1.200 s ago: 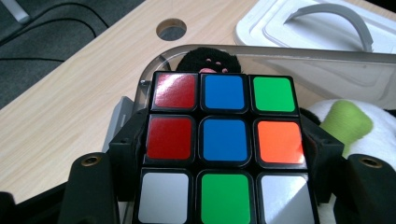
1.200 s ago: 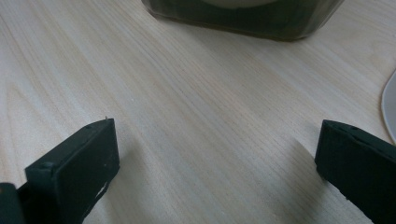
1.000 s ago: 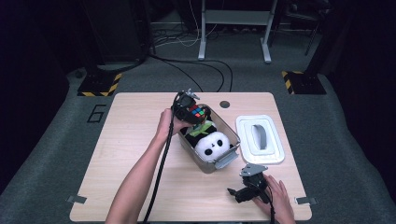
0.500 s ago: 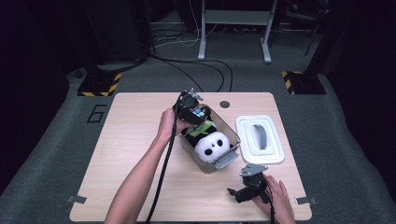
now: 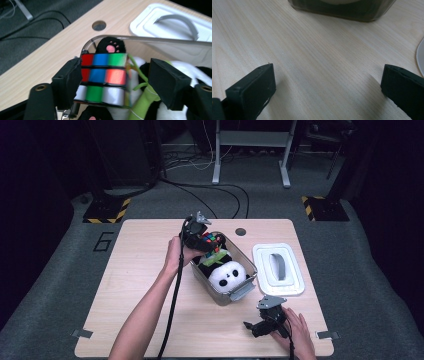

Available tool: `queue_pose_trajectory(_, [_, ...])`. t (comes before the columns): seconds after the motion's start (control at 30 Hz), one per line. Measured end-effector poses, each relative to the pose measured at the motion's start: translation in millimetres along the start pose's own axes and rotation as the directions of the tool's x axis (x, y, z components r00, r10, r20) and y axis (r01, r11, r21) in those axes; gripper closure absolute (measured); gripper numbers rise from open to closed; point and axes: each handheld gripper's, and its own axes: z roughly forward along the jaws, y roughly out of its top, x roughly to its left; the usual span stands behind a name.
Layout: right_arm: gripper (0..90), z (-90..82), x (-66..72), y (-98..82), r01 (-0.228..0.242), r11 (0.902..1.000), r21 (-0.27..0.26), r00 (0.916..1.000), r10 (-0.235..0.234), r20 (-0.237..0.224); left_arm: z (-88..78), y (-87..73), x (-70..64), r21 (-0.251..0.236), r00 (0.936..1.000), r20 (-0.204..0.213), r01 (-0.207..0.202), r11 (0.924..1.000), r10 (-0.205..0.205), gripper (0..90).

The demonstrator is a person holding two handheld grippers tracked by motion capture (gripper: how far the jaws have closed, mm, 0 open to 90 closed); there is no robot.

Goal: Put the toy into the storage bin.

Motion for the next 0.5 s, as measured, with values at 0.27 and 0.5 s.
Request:
queue_pose_trajectory(0.27, [0.0, 0.0, 0.0, 0.0, 0.0, 1.0, 0.0, 1.0, 0.0, 0.0, 11.1, -4.5, -2.8, 0.008, 0.9977, -0.064, -0.022, 0.9997, 0.023, 38.1])
queue_pose_trajectory(0.5, [0.0, 0.0, 0.1, 0.0, -0.001, 1.0, 0.0, 1.0, 0.001, -0.001, 16.0, -6.8, 3.0, 0.007, 0.9964, -0.079, -0.029, 0.9995, 0.03, 48.2])
